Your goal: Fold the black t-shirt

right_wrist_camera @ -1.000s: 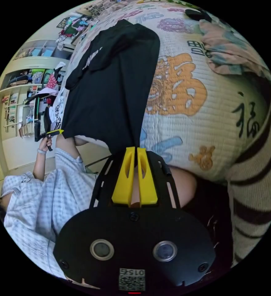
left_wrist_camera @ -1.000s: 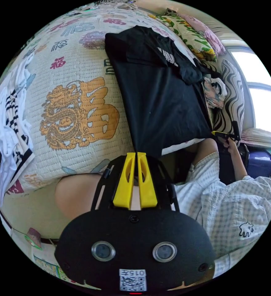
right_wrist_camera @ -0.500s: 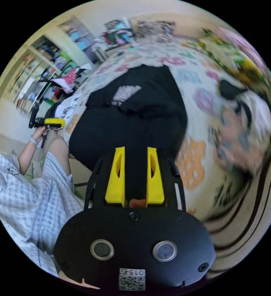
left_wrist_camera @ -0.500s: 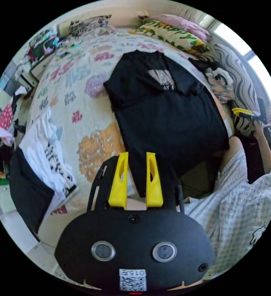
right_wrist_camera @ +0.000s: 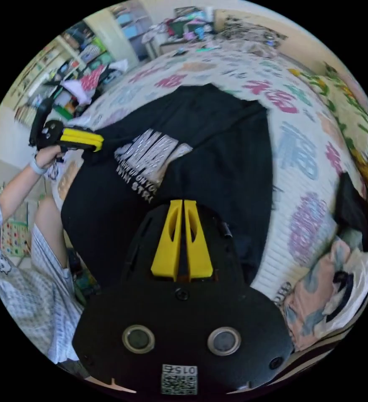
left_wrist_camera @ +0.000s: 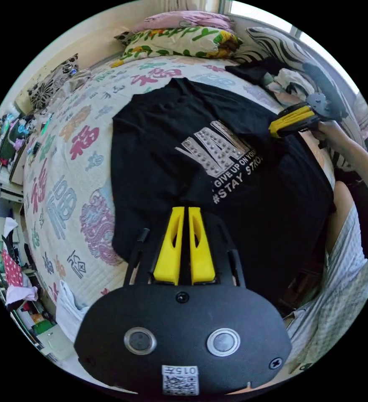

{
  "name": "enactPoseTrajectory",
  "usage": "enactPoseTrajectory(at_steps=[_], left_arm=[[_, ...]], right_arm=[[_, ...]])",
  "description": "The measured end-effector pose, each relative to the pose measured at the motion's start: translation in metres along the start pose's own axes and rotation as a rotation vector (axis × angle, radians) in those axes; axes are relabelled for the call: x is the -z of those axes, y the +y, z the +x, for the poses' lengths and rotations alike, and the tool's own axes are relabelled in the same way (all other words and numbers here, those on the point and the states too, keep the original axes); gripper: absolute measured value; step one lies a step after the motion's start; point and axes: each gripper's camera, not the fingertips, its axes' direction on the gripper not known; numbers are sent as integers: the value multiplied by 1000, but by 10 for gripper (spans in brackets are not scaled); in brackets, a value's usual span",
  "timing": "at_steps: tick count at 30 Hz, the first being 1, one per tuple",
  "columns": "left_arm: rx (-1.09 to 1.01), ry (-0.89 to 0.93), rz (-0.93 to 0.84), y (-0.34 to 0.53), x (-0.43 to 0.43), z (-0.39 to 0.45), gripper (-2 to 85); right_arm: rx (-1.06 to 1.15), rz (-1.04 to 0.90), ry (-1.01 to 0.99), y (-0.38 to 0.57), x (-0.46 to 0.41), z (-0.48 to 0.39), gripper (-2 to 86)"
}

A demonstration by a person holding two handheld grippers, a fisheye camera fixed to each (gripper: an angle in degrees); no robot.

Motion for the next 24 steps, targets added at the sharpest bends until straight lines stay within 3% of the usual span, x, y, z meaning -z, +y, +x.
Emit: enactPoseTrajectory(at_steps=[4, 6, 10, 12, 14, 18, 24], left_arm=[[269, 74, 180, 47, 73, -127, 12], [435, 12, 237, 75, 92, -185, 20], [900, 34, 450, 159, 107, -270, 59], [973, 11, 536, 189, 111, -269, 66], [924, 58, 469, 205, 100, -256, 73], [862, 138, 339, 216, 65, -225, 80], [821, 106, 190, 204, 21, -201, 83]], right_arm=[[-300, 204, 18, 43, 87, 94, 4], [-479, 265, 86, 70, 115, 139, 13], [-896, 370, 181, 134, 146, 203, 57], [-894, 493, 126, 154, 156, 196, 72], [-823, 523, 93, 162, 156, 180, 84], [-633, 284, 3, 143, 118, 148, 101], [-574, 184, 217, 96, 91, 139, 98]])
